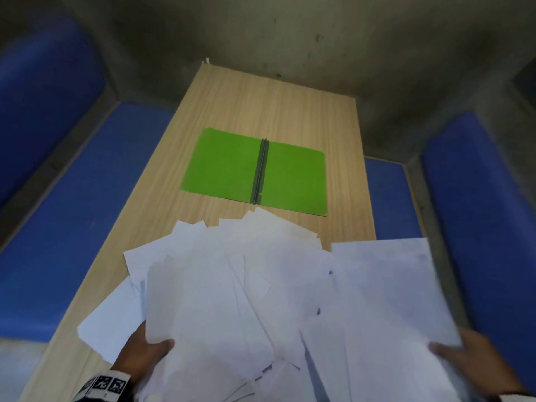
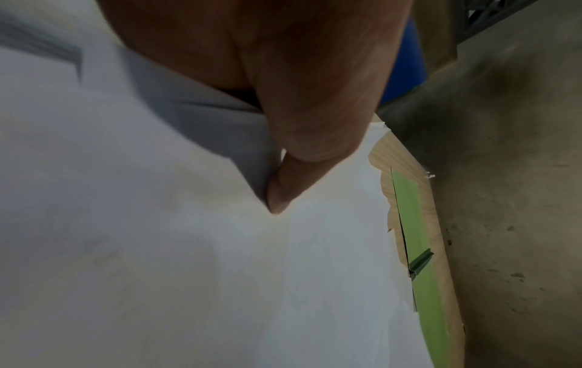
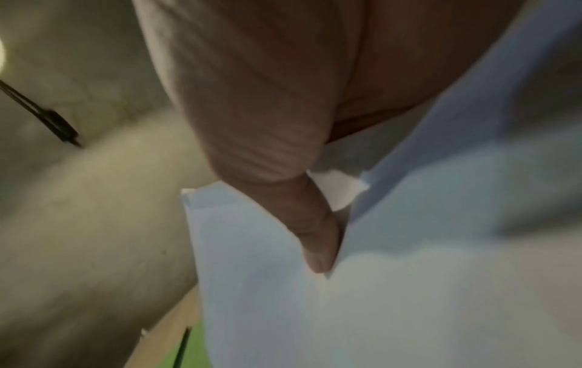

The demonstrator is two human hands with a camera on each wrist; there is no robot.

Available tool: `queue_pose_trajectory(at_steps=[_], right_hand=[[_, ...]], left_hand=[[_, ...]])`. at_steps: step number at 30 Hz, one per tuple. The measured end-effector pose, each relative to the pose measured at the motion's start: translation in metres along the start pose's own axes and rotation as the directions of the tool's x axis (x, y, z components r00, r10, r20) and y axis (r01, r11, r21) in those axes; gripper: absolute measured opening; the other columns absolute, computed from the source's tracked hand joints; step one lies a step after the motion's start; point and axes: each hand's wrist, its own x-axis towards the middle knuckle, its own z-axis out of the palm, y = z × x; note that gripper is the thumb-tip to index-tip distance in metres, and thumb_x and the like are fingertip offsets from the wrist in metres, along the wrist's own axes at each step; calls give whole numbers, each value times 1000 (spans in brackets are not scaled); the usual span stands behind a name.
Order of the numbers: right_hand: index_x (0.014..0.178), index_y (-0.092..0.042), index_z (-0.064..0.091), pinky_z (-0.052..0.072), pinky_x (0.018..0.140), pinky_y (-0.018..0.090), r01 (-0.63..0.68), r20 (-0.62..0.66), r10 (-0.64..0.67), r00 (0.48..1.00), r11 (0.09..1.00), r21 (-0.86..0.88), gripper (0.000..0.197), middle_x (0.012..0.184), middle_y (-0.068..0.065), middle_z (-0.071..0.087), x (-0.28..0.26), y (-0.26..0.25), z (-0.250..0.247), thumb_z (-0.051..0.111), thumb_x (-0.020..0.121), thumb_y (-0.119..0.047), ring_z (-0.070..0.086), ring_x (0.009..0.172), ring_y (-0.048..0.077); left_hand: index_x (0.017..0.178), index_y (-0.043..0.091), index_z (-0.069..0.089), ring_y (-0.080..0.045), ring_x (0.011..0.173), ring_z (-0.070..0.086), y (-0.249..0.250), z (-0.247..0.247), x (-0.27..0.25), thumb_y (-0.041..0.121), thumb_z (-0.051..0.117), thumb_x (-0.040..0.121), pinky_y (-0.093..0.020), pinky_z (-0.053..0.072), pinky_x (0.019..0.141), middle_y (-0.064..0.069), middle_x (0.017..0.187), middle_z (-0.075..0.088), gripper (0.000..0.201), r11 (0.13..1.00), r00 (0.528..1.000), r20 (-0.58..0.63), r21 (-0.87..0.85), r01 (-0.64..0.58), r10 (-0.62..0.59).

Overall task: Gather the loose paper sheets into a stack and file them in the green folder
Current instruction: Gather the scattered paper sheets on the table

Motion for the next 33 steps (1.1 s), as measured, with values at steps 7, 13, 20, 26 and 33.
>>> queue_pose_trajectory(at_steps=[7, 13, 20, 26, 33], right_hand=[[104, -26, 69, 60, 71, 49, -15, -208, 66, 976, 971, 238, 59, 89, -6, 77, 31, 97, -84, 84, 58, -59, 74, 78, 12], [103, -2, 62, 52, 74, 14, 122, -190, -64, 980, 941, 315, 24, 89, 15, 67, -31, -90, 34, 71, 81, -2, 68, 73, 0], [123, -6, 58, 44, 85, 25, 116, 230, -173, 958, 964, 238, 46, 115, 7, 65, -18, -134, 238, 72, 79, -4, 62, 106, 23], [121, -21, 59, 49, 92, 26, 85, 367, -110, 924, 993, 82, 37, 121, 0, 65, -33, -157, 314, 64, 84, -23, 62, 105, 18], [85, -21, 61, 53, 76, 35, 62, 173, -61, 983, 998, -2, 37, 88, 1, 63, -22, -153, 300, 63, 79, -58, 61, 82, 20]], left_hand=[[137, 13, 59, -36, 108, 67, -14, 1, 5, 27, 85, 65, -57, 49, 105, -10, 116, 73, 78, 992, 999, 25, -119, 43, -41], [128, 26, 57, -30, 105, 65, -1, -4, -9, 8, 85, 80, -47, 48, 102, -2, 108, 72, 59, 992, 997, 73, -128, 17, -8], [114, 19, 70, -32, 97, 73, 18, -5, -23, 24, 62, 101, -46, 54, 88, -8, 101, 83, 16, 848, 981, 188, -510, 145, -55], [146, 25, 55, -36, 125, 61, 28, -3, -15, 52, 61, 92, -53, 42, 112, -10, 132, 69, 61, 703, 969, 237, -677, 220, -75], [146, 5, 53, -38, 130, 58, 8, 2, -5, 31, 92, 60, -47, 40, 113, -20, 140, 63, 97, 995, 998, 45, -92, -49, 53]])
